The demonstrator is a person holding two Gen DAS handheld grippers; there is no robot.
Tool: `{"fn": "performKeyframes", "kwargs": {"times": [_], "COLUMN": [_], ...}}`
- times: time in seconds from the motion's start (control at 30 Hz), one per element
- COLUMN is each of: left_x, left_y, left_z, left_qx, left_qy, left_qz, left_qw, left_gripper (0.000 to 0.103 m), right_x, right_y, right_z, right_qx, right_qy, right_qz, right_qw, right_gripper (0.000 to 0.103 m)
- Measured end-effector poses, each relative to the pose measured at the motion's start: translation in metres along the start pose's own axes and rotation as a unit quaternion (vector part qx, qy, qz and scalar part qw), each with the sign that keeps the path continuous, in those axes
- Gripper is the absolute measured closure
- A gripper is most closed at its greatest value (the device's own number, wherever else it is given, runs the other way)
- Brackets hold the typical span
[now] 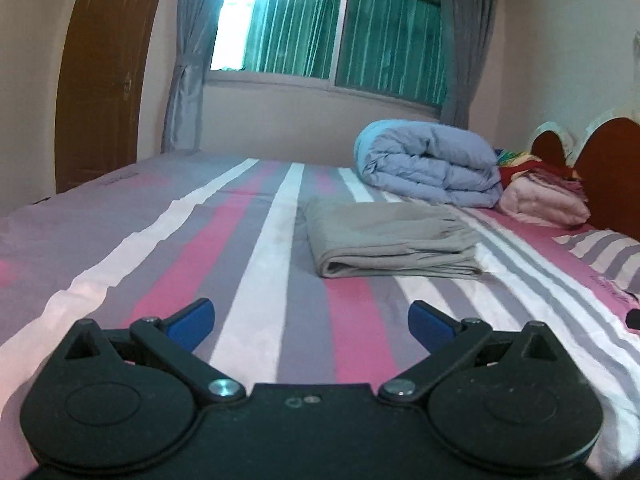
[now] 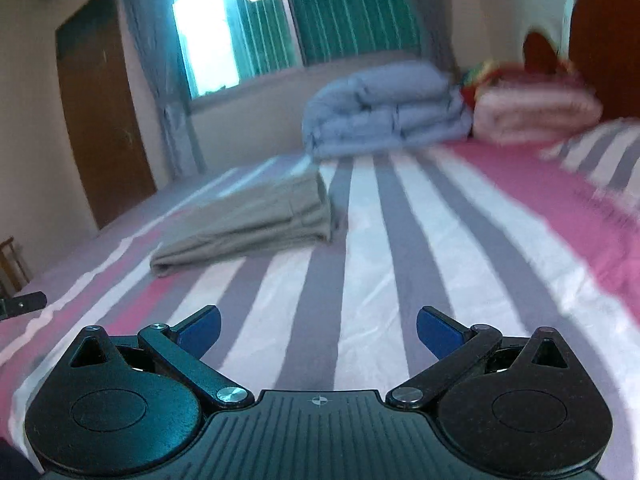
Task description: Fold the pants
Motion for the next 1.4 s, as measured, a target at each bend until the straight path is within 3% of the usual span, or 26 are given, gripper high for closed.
{"fn": "performKeyframes", "kwargs": {"times": [0.27,0.53,0.6,0.77,1.4], "left_x": [0.01,0.021,0.026,0.03,0.04], "left_y": [0.023,0.033,0.037,0.041,0.047], "left_z": [-0.062,-0.109,-0.117,-0.105,-0.107], "left_qx": [0.029,0.064,0.079,0.059,0.067], "left_qy": [0.029,0.03,0.023,0.024,0.033], "left_qz": [0.005,-0.004,0.015,0.036,0.056], "left_qw": [0.9991,0.9975,0.9965,0.9973,0.9956], "left_gripper": [0.006,0.006,0.006,0.006,0.006], "right_x": [-0.054,-0.105,-0.112,-0.112,-0.1], "right_y": [0.019,0.036,0.039,0.041,0.04], "right_z": [-0.047,-0.078,-0.078,-0.066,-0.059], "right_qx": [0.024,0.027,0.03,0.017,0.022], "right_qy": [-0.029,-0.053,-0.058,-0.047,-0.041], "right_qz": [-0.02,-0.076,-0.095,-0.099,-0.068], "right_qw": [0.999,0.995,0.993,0.994,0.997], "right_gripper": [0.0,0.0,0.0,0.0,0.0]}}
Point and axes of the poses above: each gripper's, at about its wrist camera, not at the fingertips, and z roughly the way its jaws point, x to its right, y to its underside, the point moved 3 cm from there along z, roughly the way its jaws point, and after that the axes turned 11 degrees about -y, right-handed, at the moved point
